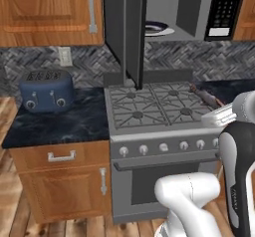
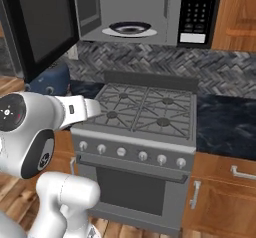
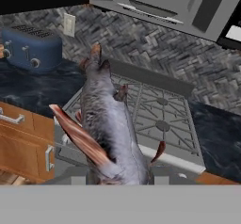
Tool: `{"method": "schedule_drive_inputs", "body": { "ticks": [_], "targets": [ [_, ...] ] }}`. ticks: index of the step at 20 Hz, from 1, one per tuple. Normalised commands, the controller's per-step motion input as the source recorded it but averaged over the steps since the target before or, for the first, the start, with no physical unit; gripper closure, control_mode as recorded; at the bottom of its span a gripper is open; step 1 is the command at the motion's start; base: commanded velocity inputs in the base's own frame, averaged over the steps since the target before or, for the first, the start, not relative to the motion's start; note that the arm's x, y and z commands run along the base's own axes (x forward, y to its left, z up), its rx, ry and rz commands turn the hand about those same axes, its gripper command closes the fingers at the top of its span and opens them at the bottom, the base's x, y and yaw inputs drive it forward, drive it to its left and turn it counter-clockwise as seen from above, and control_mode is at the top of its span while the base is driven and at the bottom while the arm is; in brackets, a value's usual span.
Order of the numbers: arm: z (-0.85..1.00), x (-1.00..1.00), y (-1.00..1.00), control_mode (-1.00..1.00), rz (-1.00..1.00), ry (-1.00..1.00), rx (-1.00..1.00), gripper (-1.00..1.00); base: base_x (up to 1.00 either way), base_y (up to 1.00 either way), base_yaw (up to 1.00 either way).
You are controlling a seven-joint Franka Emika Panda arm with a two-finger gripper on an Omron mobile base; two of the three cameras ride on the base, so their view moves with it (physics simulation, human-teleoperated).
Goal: Transport the fish from the fridge to the microwave and turn on the microwave.
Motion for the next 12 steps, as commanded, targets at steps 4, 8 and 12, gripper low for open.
{"method": "schedule_drive_inputs", "body": {
  "ticks": [4,8,12],
  "targets": [
    [0.0,0.0,0.0,1.0,0.0,0.0,0.0,1.0,0.33,0.0,0.05],
    [0.0,0.0,0.0,1.0,0.0,0.0,0.0,1.0,0.35,-0.01,0.03],
    [0.0,0.0,0.0,1.0,0.0,0.0,0.0,1.0,0.23,-0.07,0.0]
  ]
}}
